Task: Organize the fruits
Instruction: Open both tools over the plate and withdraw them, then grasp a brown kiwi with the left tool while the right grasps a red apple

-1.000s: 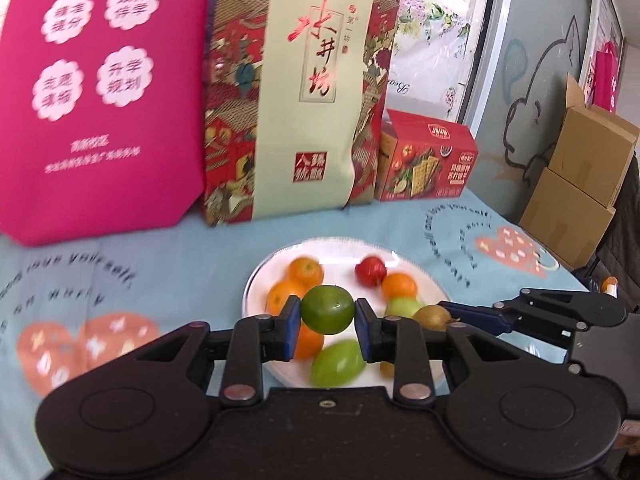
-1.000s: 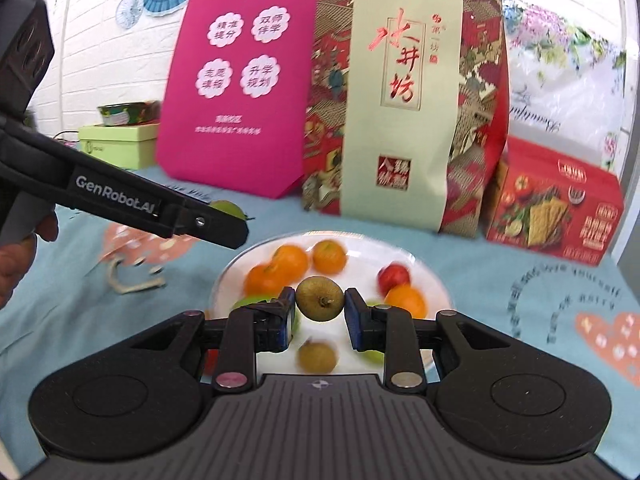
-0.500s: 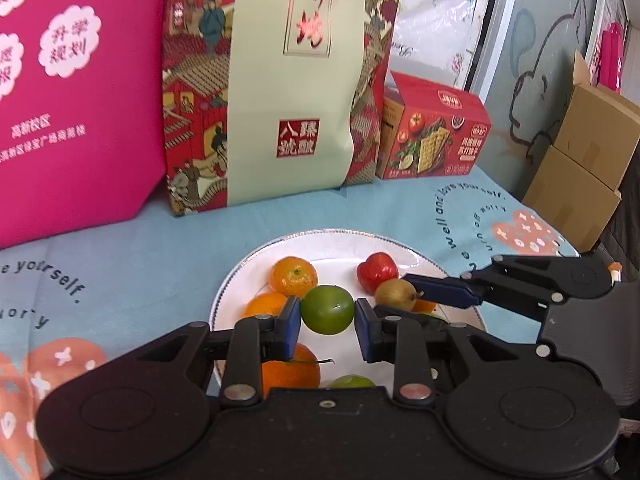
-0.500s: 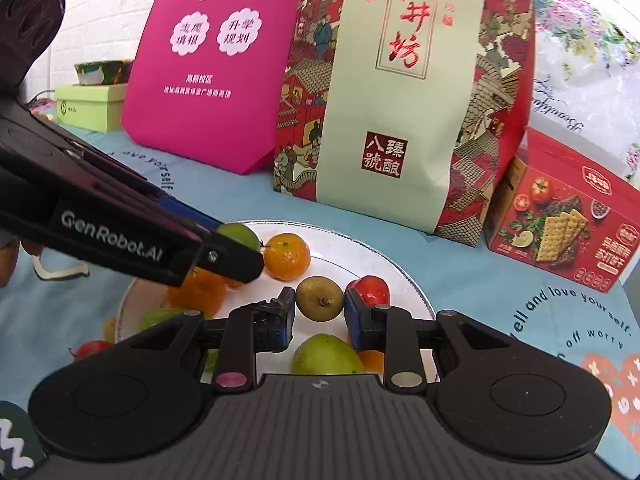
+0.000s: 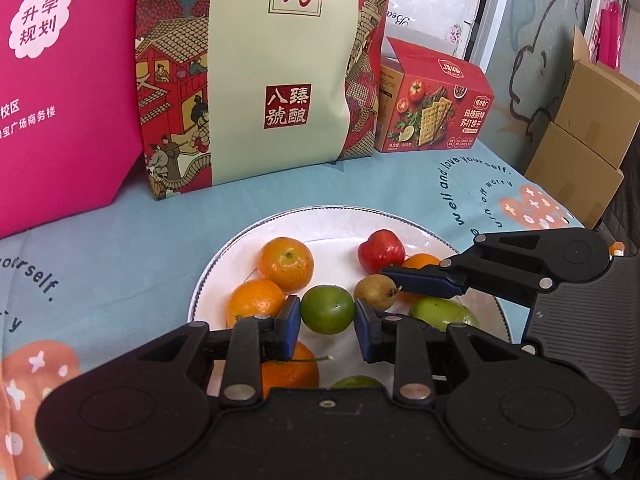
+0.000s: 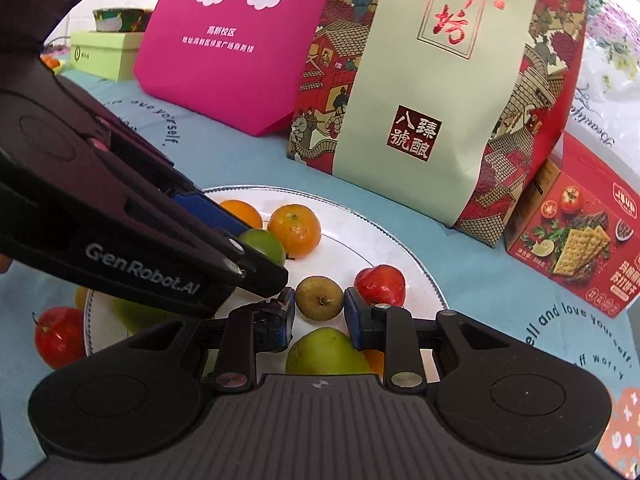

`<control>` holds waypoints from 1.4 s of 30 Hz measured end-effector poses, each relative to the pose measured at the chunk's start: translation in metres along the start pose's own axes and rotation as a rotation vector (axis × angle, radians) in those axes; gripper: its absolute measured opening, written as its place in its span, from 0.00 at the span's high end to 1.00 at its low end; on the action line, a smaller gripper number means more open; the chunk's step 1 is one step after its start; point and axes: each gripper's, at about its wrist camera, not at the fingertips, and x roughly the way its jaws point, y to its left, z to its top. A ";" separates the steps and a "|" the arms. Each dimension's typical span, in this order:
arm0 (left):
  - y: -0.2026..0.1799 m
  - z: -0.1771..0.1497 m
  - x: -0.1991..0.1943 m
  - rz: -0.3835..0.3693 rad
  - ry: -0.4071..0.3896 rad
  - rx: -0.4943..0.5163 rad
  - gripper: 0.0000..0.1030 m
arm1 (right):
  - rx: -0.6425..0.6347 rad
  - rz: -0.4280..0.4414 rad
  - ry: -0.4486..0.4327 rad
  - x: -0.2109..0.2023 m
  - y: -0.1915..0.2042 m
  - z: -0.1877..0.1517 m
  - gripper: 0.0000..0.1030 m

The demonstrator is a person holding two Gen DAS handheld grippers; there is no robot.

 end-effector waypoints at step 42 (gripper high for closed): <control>0.018 -0.105 -0.119 0.163 -0.014 -0.245 0.00 | 0.228 0.108 -0.039 -0.085 0.082 -0.049 0.21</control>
